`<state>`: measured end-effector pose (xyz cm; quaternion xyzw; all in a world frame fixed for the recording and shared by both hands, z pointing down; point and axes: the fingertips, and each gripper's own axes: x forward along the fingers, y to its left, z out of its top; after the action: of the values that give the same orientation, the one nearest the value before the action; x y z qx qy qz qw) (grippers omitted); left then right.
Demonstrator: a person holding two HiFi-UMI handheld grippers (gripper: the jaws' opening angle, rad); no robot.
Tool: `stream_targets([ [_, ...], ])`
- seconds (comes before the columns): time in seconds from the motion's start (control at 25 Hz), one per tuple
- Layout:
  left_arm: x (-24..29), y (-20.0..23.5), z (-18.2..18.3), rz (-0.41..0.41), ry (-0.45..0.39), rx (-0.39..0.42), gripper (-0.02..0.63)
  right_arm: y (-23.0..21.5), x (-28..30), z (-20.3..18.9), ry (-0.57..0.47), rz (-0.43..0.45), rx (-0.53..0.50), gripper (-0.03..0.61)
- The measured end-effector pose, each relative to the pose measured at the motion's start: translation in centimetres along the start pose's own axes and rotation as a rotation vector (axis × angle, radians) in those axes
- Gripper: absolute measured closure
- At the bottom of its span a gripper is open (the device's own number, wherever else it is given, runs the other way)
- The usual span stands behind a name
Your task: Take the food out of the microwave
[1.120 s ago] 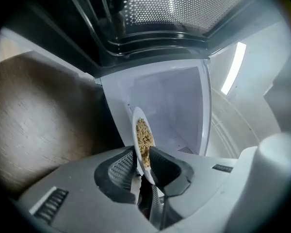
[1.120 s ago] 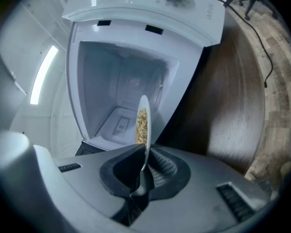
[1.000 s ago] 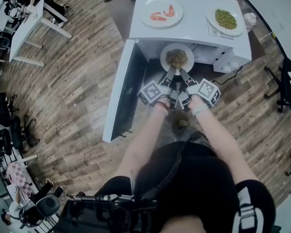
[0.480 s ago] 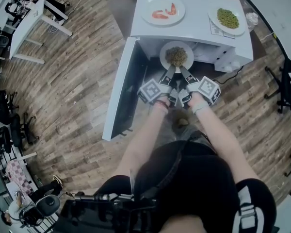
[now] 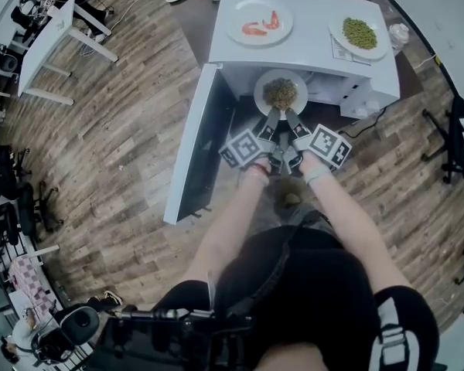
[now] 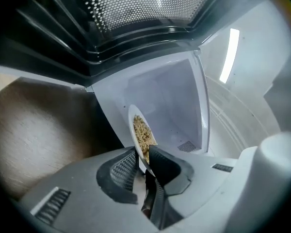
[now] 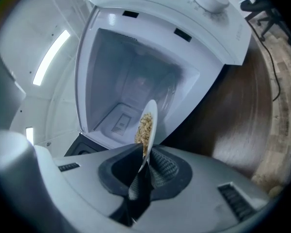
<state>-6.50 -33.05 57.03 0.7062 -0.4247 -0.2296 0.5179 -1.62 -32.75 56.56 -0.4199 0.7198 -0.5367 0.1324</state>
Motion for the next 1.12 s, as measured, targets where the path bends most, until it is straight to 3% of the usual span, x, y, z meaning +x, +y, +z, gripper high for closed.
stream_targets([
  [1.12, -5.2, -1.8, -2.7, 0.031, -0.148, -0.008, 0.552, 1.1, -4.2, -3.0, 0.128, 0.132, 0.048, 0.541],
])
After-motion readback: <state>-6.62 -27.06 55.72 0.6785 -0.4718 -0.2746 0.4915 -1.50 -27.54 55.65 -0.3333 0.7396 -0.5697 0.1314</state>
